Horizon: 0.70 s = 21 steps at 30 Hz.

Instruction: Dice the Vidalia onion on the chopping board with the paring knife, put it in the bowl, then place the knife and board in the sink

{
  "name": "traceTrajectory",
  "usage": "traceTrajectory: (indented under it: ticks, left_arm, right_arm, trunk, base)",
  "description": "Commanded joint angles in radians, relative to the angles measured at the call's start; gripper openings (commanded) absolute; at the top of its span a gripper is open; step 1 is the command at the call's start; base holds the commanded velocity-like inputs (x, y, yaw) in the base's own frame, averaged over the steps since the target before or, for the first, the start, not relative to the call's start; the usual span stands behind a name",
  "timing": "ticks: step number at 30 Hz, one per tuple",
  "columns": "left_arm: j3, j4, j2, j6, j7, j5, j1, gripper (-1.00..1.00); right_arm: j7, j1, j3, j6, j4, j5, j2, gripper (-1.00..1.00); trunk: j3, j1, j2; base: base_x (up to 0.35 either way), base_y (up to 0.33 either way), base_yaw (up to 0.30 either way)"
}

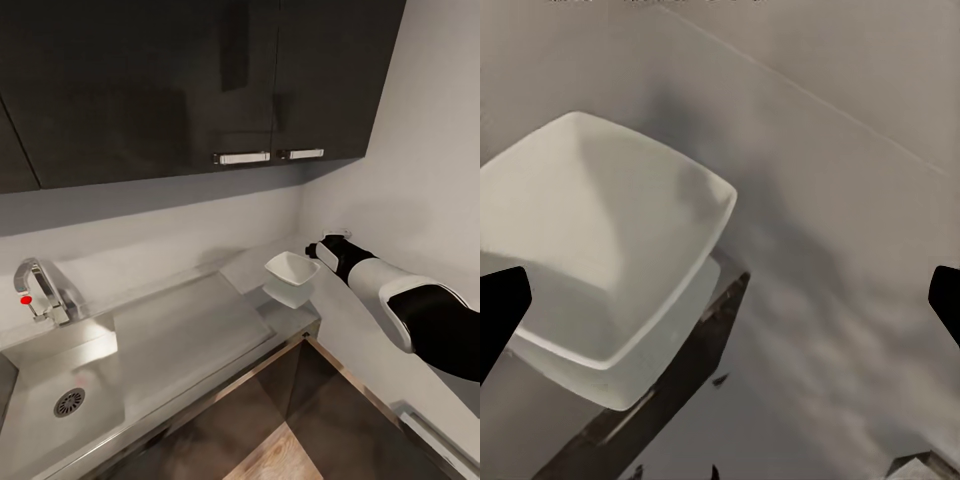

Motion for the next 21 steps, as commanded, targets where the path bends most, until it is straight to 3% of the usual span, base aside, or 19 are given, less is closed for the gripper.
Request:
traceTrajectory:
  ticks: [1, 12, 21]
  left_arm:
    - [-0.009, -0.002, 0.001, -0.001, 0.006, 0.006, 0.001, 1.00]
    - [-0.009, -0.002, 0.001, -0.001, 0.006, 0.006, 0.001, 1.00]
    - [-0.009, -0.002, 0.001, -0.001, 0.006, 0.006, 0.001, 1.00]
  right_arm:
    - [-0.005, 0.000, 0.008, 0.006, -0.002, -0.009, -0.001, 1.00]
    - [-0.006, 0.013, 0.008, -0.006, -0.001, -0.009, -0.001, 1.00]
    - [-0.005, 0.024, 0.008, -0.008, -0.001, -0.015, -0.002, 1.00]
  trunk:
    - [-0.002, 0.001, -0.001]
    - [-0.003, 0.001, -0.001]
    - [-0.016, 0.001, -0.001]
  base:
    - [0.174, -0.038, 0.000]
    - [0.245, -0.045, 0.000]
    - [0.143, -0.002, 0.000]
